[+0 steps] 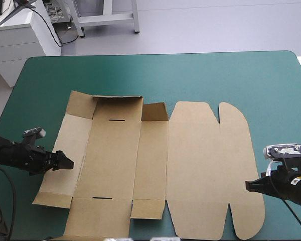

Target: Fold the box

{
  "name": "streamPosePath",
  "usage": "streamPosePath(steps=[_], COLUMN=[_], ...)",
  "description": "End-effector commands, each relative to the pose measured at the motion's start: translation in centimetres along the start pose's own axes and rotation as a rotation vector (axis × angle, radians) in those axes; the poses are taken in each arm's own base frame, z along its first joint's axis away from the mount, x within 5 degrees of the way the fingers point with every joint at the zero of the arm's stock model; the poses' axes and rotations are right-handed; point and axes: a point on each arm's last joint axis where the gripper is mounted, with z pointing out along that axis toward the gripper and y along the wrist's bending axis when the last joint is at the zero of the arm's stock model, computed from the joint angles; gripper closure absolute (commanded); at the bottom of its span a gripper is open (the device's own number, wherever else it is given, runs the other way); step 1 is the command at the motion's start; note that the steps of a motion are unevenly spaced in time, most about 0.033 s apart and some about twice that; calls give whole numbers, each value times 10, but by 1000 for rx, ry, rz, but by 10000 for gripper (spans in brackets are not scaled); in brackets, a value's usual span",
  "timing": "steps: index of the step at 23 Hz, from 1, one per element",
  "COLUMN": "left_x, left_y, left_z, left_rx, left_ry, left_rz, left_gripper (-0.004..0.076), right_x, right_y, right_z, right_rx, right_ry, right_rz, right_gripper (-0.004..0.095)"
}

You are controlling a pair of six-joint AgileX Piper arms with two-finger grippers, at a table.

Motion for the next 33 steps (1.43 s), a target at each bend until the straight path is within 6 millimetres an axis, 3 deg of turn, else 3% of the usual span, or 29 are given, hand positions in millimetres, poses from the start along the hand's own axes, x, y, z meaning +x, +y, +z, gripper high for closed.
streamPosePath(steps=[1, 9, 15, 18, 33], left_x=[-5, -11, -14, -17, -13], left_y=[-13, -31, -34, -40, -37], left_z=[5, 14, 13, 13, 13], left_rx=[2, 140, 173, 239, 211], left_ry=[56, 45, 22, -17, 29], left_rz=[23, 52, 28, 6, 10], left_gripper=[124, 134, 323, 323, 325], right_x=[-8, -7, -7, -7, -7], right_y=[1, 3, 4, 4, 4], right_z=[-5, -5, -5, -5, -5], right_rx=[-1, -29, -32, -32, -32], right_ry=[-53, -50, -47, -48, -48], right_rz=[-6, 1, 1, 0, -6], right_gripper=[927, 927, 927, 927, 927])
